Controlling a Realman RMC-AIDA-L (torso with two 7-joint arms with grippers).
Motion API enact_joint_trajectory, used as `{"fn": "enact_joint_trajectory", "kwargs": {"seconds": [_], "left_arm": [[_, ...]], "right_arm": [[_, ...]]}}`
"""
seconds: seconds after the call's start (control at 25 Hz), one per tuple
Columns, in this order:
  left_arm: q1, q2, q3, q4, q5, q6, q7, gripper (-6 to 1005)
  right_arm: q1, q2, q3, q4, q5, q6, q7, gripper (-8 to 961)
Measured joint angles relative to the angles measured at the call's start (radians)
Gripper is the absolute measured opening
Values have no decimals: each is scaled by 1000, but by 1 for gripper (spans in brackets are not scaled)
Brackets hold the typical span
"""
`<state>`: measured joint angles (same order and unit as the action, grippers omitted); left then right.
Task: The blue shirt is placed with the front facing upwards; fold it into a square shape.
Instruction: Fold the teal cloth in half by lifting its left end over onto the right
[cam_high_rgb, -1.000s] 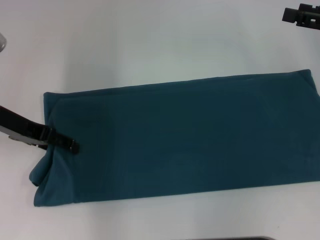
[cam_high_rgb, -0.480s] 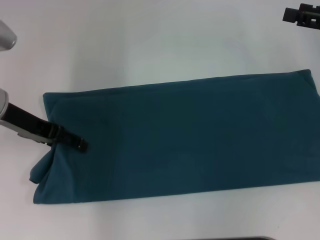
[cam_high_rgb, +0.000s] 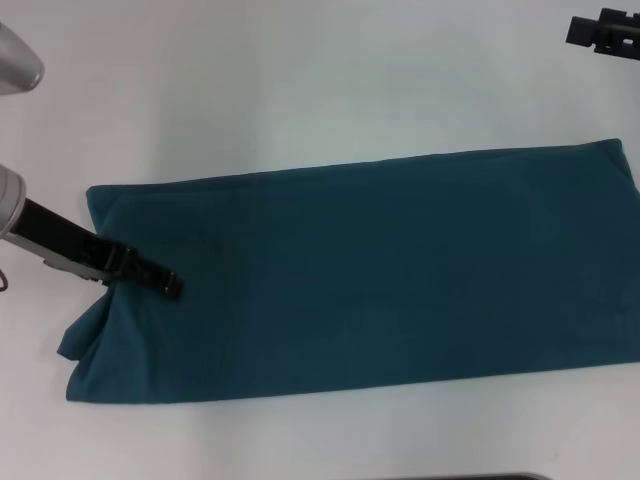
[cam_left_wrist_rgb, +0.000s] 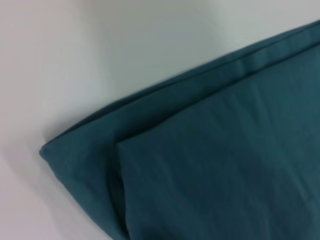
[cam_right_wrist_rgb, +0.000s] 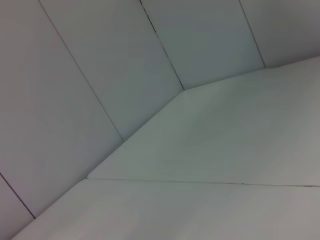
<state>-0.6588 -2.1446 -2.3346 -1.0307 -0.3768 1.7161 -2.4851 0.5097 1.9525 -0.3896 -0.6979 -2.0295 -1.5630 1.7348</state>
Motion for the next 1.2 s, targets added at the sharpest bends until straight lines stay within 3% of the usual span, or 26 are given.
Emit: {"fn": "enact_joint_trajectory", "kwargs": {"seconds": [0.48,0.6,0.8,1.2], "left_arm": [[-7,6,-4,-8,0,-1,-7,899],[-7,11,-9,-8,0,-5,-9,705],[-8,12,-8,-10,1,-4,-11,465],[-9,14,-2,-4,9,-8,-11,113]], "right_arm": [[1,0,0,0,0,0,-1,941],[1,0,0,0,0,0,-1,941],[0,0,0,0,0,0,-1,941],[-1,0,0,3,0,-2,-1,941]]}}
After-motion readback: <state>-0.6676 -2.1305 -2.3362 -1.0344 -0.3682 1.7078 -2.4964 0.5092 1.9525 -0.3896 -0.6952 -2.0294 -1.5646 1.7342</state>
